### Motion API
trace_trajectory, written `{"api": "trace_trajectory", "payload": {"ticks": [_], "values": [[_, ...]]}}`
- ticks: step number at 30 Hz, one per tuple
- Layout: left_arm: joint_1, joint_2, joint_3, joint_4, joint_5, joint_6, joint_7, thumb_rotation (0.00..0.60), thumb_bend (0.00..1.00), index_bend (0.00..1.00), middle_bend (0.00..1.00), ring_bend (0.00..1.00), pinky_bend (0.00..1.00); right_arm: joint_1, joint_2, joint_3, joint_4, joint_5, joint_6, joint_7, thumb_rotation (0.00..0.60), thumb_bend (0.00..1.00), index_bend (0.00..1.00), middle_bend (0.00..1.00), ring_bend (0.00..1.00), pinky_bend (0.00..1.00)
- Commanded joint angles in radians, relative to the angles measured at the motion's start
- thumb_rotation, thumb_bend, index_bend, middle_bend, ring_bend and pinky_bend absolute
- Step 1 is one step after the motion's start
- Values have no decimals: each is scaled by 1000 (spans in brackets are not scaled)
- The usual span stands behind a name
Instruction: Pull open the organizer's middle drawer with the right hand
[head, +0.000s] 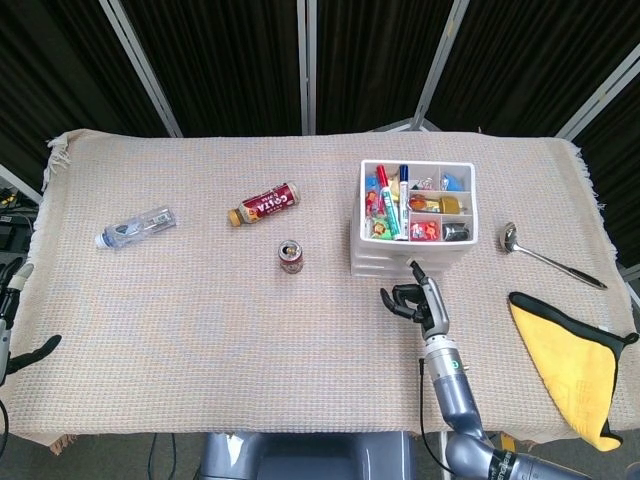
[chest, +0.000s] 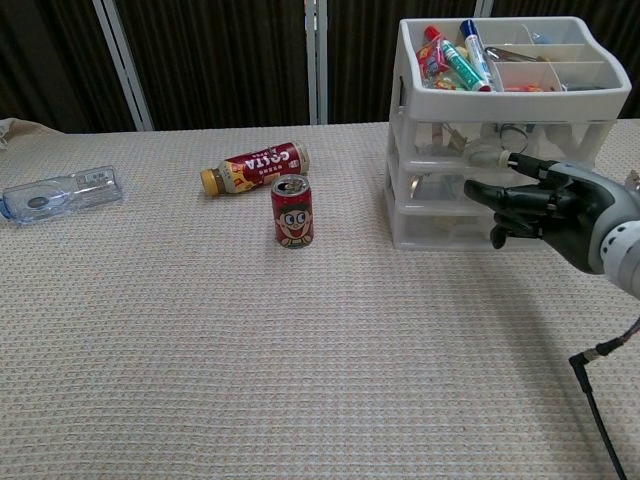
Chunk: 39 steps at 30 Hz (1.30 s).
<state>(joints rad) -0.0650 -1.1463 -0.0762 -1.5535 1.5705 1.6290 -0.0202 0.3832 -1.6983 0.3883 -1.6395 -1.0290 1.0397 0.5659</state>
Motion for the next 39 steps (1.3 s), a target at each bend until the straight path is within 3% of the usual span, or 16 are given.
{"api": "trace_trajectory", "payload": {"ticks": [1, 23, 39], "values": [[0, 0, 1, -1, 2, 1, 2, 600, 69, 0, 0, 0, 0, -5, 4, -6, -8, -8, 1, 5, 600, 297, 269, 907, 907, 697], [-2, -3, 4, -6, 4, -3, 22, 600, 71, 0, 0, 0, 0, -77, 53, -91, -77, -118, 46, 62, 600, 298, 287, 906, 906, 697], [-3, -9, 3, -5, 6, -1, 31, 600, 70, 0, 0, 0, 0, -131, -1, -155, -50, -161, 207, -113, 600, 277, 121, 872, 877, 677]]}}
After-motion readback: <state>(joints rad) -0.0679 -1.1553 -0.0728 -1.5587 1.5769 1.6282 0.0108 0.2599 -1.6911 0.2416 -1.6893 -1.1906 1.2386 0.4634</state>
